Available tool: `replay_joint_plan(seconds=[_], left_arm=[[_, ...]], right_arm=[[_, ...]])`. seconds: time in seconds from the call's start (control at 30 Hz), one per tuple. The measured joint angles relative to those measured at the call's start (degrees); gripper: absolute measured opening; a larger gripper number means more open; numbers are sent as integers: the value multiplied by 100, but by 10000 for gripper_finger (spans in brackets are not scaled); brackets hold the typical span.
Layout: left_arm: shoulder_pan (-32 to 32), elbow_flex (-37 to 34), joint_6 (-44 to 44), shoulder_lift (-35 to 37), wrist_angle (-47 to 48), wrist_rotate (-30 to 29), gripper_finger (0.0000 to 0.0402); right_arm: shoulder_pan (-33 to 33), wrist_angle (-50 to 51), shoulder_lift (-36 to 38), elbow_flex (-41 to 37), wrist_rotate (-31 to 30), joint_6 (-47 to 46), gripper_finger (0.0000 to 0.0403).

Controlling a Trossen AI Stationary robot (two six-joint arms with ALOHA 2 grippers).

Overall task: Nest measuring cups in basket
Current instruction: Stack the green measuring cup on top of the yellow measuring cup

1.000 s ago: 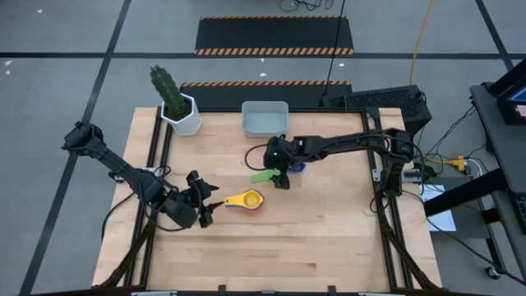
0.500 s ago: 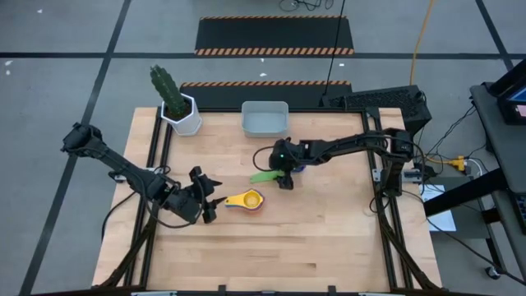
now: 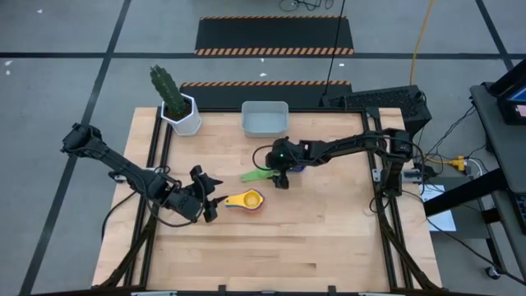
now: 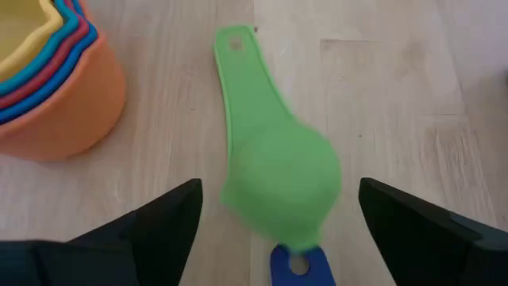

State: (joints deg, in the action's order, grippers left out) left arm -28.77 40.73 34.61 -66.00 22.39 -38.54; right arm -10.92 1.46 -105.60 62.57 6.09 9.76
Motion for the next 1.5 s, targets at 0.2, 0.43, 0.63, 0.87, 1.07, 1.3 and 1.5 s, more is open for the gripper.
replay_joint_plan(seconds=[0.2, 0.43, 0.63, 0.87, 1.07, 1.3, 1.5], left_arm=[[0, 0, 2, 0, 0, 4, 255], [0, 0, 4, 0, -63, 11, 255], [0, 0, -168, 0, -280, 60, 255], [22, 0, -251, 0, -350, 116, 255], [20, 0, -258, 0, -342, 124, 255], [20, 0, -282, 0, -301, 123, 255], [17, 0, -284, 0, -299, 122, 255]], right_arm=[[0, -231, -13, 0, 112, -2, 352], [9, -1227, -451, -4, 296, -93, 353], [7, -1610, -628, 6, 470, -178, 353], [9, -2019, -1074, 4, 472, -156, 353], [9, -1963, -1154, 6, 463, -151, 352], [7, -2095, -1143, -141, 431, -68, 352], [34, -3100, -1143, -751, 280, -62, 328]])
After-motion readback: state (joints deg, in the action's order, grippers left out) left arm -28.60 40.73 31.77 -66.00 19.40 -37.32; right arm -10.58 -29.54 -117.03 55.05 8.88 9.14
